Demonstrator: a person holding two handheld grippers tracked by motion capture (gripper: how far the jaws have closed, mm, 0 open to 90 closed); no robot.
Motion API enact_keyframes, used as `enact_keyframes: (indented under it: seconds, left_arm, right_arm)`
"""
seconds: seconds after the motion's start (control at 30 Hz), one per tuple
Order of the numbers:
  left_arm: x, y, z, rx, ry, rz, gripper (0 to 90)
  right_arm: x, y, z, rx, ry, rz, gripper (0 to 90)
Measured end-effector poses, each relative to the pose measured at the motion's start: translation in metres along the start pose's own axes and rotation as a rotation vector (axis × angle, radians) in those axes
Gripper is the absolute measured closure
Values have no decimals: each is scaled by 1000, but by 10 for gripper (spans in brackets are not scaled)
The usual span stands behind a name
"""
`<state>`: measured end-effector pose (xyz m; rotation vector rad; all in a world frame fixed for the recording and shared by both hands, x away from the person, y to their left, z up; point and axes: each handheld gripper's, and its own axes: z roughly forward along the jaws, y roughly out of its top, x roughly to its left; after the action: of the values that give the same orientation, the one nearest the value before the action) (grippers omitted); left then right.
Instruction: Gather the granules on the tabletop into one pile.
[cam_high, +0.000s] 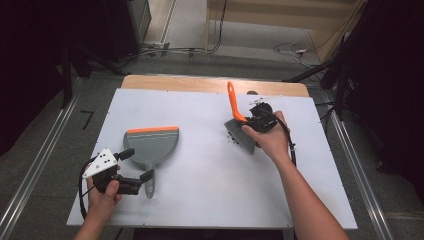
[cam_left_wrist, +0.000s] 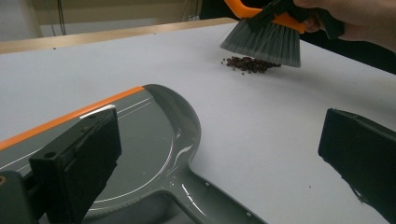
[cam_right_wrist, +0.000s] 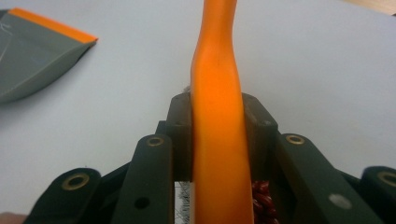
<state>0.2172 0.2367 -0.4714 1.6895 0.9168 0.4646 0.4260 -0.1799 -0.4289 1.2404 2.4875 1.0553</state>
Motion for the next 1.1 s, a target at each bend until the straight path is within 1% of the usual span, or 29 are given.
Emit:
enact_keyframes:
  seconds: [0.1, 0.13, 0.27, 0.3, 0.37, 0.4, 0.43, 0.5, 0.53, 0.57, 0.6, 0.67, 0.7, 0.8, 0.83, 0.9, 0.97, 1.03, 1.1]
  left_arm:
    - [0, 0, 1, 0, -3, 1, 0]
    - [0, 0, 1, -2, -3, -2, 0]
    - [-1, 0, 3, 6, -3, 4, 0]
    - [-1, 0, 3, 6, -4, 4, 0]
    - [-1, 0, 3, 5, -3, 4, 0]
    - [-1, 0, 3, 5, -4, 5, 0]
    - [-1, 0, 3, 5, -4, 5, 0]
    - [0, 0, 3, 3, -4, 3, 0]
    - [0, 0, 2, 4, -4, 2, 0]
    - [1, 0, 2, 2, -5, 0, 0]
    - [1, 0, 2, 2, -5, 0, 0]
    - [1, 0, 2, 3, -6, 2, 0]
    - [1, 0, 2, 3, -6, 3, 0]
    - [1, 0, 2, 2, -7, 2, 0]
    - [1, 0, 2, 2, -7, 1, 0]
    - [0, 0, 2, 2, -6, 3, 0]
    - [0, 0, 2, 7, -5, 6, 0]
    - [-1, 0, 3, 7, -7, 6, 0]
    - [-1, 0, 4, 7, -7, 6, 0]
  right_arm:
    - [-5, -1, -4, -6, 14, 35, 678]
    - [-4, -1, -3, -3, 20, 32, 678]
    - [9, 1, 9, 10, 66, 20, 678]
    - [15, 3, 15, 16, 80, 17, 678]
    - [23, 4, 27, 28, 95, 19, 678]
    - [26, 4, 33, 39, 97, 22, 678]
    - [28, 3, 38, 51, 85, 26, 678]
    - [27, 2, 45, 73, 57, 42, 679]
    - [25, 1, 46, 68, 43, 52, 678]
    - [21, 1, 45, 70, 41, 89, 678]
    - [17, 0, 44, 70, 36, 110, 677]
    - [11, -1, 42, 74, 13, 121, 677]
    - [8, -2, 39, 74, 3, 134, 677]
    - [1, -3, 33, 74, -40, 139, 678]
    - [-1, -3, 31, 73, -46, 147, 678]
    - [-5, -5, 28, 72, -47, 152, 678]
    - [-7, -6, 24, 57, -25, 160, 678]
    - [-8, -6, 18, 33, 7, 160, 678]
    - [-9, -5, 11, 6, 19, 156, 678]
